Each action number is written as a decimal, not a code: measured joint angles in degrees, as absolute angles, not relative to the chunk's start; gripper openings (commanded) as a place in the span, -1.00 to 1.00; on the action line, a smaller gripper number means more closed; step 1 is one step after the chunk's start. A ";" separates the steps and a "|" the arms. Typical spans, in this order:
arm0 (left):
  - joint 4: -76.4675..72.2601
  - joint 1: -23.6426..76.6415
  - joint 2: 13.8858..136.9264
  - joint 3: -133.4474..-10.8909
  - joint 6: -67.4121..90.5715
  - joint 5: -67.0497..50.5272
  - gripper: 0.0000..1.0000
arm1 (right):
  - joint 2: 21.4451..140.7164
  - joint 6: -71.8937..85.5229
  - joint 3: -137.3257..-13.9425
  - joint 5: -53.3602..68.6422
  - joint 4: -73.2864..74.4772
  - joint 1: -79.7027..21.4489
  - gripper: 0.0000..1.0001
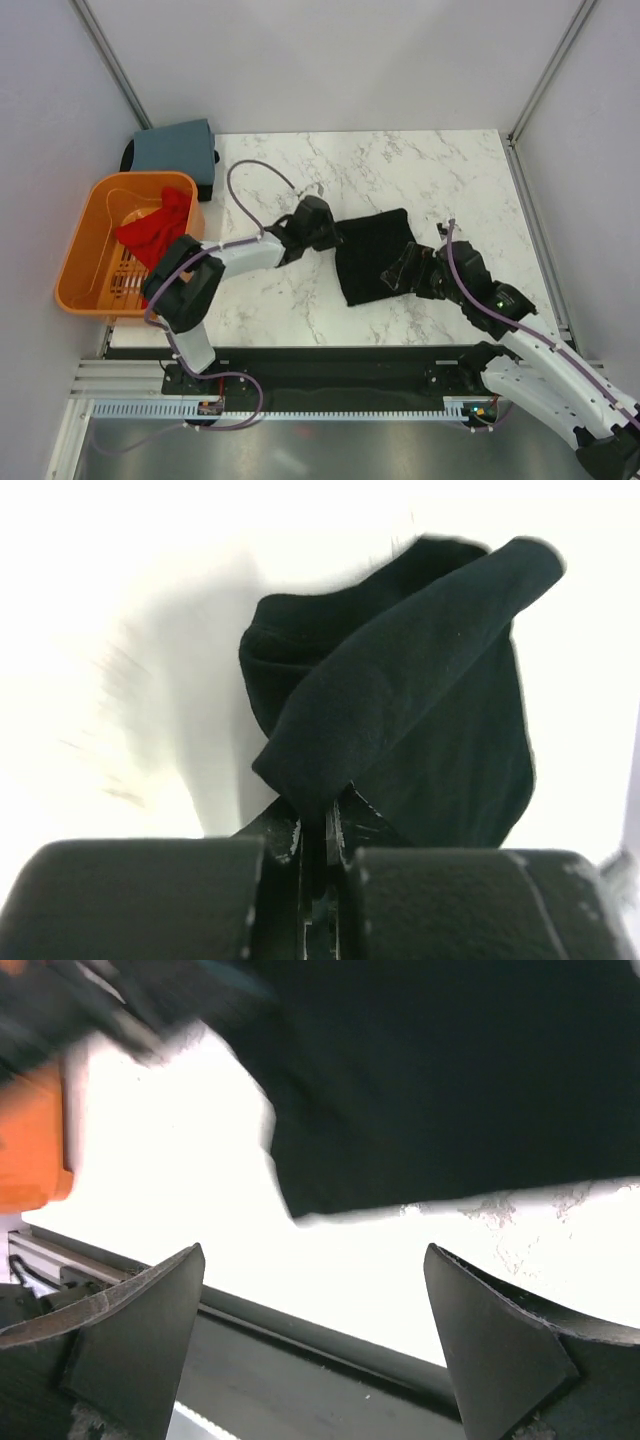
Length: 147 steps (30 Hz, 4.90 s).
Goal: Fold and stack the t-shirts
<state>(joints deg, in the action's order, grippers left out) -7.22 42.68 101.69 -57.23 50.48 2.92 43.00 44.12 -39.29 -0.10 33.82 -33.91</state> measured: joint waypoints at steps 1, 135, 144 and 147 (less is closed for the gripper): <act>-5.30 40.86 100.86 -58.50 48.82 3.33 -0.96 | 41.65 44.49 -36.88 0.03 31.68 -33.91 0.96; -21.58 -11.38 113.40 -89.49 -40.36 -8.69 -0.96 | 61.98 47.35 -6.04 9.39 -30.37 -36.23 0.96; -25.82 -13.76 123.83 -98.50 -40.38 -3.42 -0.95 | 64.14 47.35 -7.31 9.39 -30.83 -36.23 0.96; -26.98 -15.42 127.44 -101.84 -39.92 -1.56 -0.86 | 65.39 47.33 -8.14 9.39 -30.83 -36.23 0.96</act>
